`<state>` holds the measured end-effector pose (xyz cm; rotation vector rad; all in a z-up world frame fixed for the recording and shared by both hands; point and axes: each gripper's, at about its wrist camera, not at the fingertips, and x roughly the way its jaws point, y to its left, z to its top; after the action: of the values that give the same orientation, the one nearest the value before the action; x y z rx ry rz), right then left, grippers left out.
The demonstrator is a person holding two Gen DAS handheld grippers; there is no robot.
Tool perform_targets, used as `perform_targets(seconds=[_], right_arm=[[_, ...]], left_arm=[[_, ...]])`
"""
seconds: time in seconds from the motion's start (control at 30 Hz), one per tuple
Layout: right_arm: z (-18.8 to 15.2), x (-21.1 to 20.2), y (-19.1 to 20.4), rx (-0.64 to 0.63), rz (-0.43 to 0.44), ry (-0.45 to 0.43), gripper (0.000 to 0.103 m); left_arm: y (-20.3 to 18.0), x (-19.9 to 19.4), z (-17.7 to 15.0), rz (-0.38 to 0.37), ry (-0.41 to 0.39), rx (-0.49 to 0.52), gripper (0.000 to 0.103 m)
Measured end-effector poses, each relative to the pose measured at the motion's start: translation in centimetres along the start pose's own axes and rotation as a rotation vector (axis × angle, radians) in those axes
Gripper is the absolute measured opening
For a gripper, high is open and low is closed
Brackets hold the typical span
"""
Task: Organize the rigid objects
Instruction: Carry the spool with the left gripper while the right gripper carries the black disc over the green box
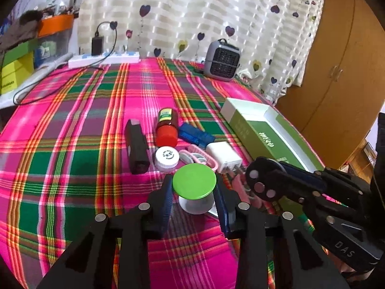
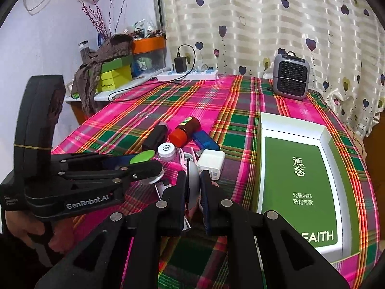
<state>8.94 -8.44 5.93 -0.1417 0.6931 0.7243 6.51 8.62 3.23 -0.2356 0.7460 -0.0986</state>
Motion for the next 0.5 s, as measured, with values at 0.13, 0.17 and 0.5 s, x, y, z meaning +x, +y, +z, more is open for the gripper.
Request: perform_targets(seconds=[0.13, 0.17, 0.5], right_arm=[[-0.1, -0.5, -0.3, 0.01, 0.002, -0.014, 0.012], [-0.1, -0.6, -0.4, 0.012, 0.003, -0.016, 0.012], [-0.3, -2.3, -1.7, 0.039, -0.005, -0.055, 0.012]], left_arm=[[-0.8, -0.6, 0.2, -0.007, -0.013, 0.014, 0.032], [-1.0, -0.7, 0.2, -0.009, -0.015, 0.018, 0.032], [-3.6, -1.0, 0.6, -0.028, -0.021, 0.068, 0.032]])
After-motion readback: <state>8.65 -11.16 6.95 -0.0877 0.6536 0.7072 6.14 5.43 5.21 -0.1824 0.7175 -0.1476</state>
